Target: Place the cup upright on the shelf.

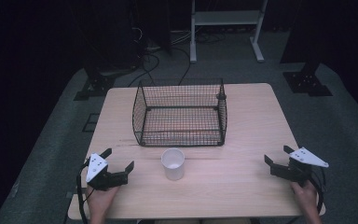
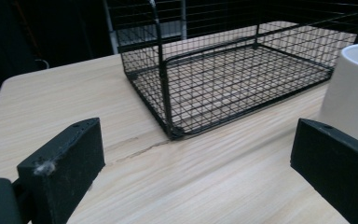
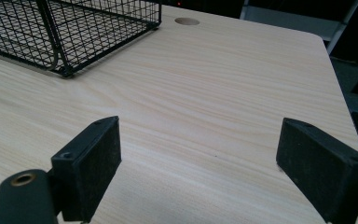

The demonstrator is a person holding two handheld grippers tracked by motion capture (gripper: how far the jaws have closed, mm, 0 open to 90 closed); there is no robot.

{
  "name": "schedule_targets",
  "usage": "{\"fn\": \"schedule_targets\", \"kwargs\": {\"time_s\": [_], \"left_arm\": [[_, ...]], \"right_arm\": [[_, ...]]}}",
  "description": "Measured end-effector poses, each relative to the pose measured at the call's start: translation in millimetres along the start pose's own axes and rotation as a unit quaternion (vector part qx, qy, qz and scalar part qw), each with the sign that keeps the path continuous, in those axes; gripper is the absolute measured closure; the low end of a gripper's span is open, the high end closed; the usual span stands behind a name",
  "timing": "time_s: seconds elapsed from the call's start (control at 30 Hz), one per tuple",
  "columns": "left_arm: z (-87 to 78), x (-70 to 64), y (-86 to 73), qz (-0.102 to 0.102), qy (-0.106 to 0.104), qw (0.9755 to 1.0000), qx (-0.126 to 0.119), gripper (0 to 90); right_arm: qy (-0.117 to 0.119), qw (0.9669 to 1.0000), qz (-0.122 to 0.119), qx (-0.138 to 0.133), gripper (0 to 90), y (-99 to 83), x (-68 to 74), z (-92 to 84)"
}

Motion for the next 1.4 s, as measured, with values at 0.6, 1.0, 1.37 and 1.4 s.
{"fn": "schedule_targets", "kwargs": {"time_s": [0.6, 1.0, 1.37, 1.4], "left_arm": [[4.8, -16.8, 1.6, 0.016, -0.029, 0.9995, 0.004, 2.0], [4.3, -33.0, 5.5, 0.028, -0.052, 0.9983, 0.0, 2.1], [12.0, -52.6, 7.6, 0.043, -0.085, 0.9954, 0.01, 2.0], [12.2, -53.4, 7.7, 0.042, -0.086, 0.9953, 0.01, 2.1]], "right_arm": [[-0.001, 1.0, 0.001, 0.0, 13.1, 0.0, -0.1, -0.1], [-0.002, 1.0, 0.003, -0.001, 13.1, -0.1, -0.6, -0.1], [-0.001, 1.0, 0.003, 0.0, 13.0, -0.1, -0.5, 0.1], [-0.001, 1.0, 0.002, 0.001, 13.1, -0.1, -0.4, 0.1]]}}
Point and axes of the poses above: each handheld gripper's, and its own axes: z roughly forward along the jaws, y roughly out of its top, x roughly to its left, the point moved 6 cm from there along z, roughly forward along the jaws, and after that the axes turned 8 degrees about -z, right-handed, at the moved point
